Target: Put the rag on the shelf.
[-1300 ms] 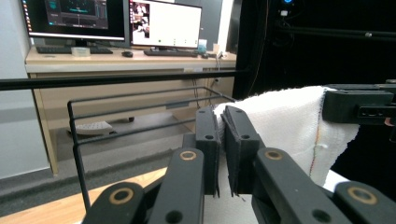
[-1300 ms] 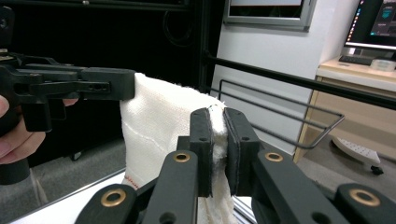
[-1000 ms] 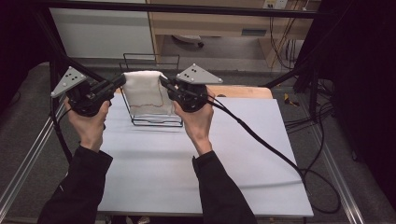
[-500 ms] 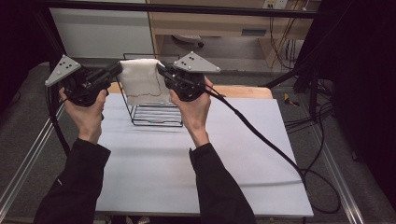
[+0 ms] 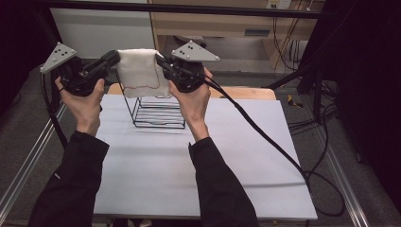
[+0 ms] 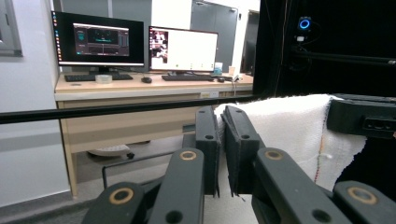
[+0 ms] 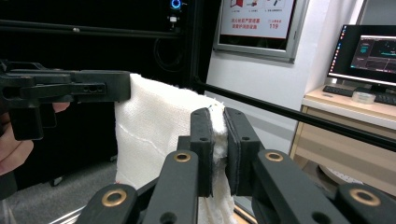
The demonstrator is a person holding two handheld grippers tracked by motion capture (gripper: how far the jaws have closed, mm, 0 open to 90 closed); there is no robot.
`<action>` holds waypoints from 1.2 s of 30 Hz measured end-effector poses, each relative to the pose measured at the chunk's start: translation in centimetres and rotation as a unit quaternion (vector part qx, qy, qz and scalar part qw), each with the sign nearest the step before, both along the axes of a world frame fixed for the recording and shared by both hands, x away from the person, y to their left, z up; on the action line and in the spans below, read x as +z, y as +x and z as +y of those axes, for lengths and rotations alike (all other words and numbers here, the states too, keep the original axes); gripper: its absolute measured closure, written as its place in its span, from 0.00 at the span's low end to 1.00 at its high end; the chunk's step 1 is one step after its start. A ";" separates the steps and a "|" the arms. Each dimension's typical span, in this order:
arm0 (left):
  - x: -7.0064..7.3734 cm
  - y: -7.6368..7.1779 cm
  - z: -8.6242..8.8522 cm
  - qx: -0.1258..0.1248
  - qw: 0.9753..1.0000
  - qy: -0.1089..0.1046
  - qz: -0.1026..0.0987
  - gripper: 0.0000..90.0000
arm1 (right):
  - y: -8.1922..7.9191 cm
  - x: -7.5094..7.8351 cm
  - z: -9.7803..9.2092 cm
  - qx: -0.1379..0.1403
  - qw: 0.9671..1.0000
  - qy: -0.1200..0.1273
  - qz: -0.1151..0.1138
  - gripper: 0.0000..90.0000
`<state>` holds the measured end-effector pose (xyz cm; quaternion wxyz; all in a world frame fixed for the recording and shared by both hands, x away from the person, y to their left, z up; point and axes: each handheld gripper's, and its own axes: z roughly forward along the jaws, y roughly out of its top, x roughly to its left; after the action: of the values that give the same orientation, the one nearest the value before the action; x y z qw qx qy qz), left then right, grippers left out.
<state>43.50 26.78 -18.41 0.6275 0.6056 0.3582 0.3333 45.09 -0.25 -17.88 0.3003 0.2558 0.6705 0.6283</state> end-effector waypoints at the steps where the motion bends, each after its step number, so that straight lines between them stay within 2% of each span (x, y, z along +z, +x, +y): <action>1: 0.1 0.0 0.1 0.001 1.000 -0.001 -0.002 0.94 | 0.1 0.1 0.1 0.001 1.000 0.000 -0.001 0.92; 11: 1.4 0.8 0.4 0.010 1.000 -0.001 -0.008 0.94 | 0.9 1.1 0.6 0.001 1.000 0.007 -0.007 0.92; 22: 2.3 2.3 0.0 0.011 1.000 -0.008 -0.004 0.93 | 2.0 1.9 0.6 -0.007 1.000 0.011 -0.010 0.92; 29: 3.2 3.0 -0.2 0.018 1.000 -0.003 -0.006 0.94 | 2.7 2.5 0.5 -0.012 1.000 0.017 -0.012 0.92; 36: 3.7 3.9 -0.2 0.022 1.000 -0.004 -0.005 0.93 | 3.6 3.1 0.8 -0.014 1.000 0.012 -0.013 0.92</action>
<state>47.39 26.63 -14.74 0.6240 0.5938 0.3695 0.3484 48.64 0.51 -14.79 0.3149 0.2608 0.6551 0.6353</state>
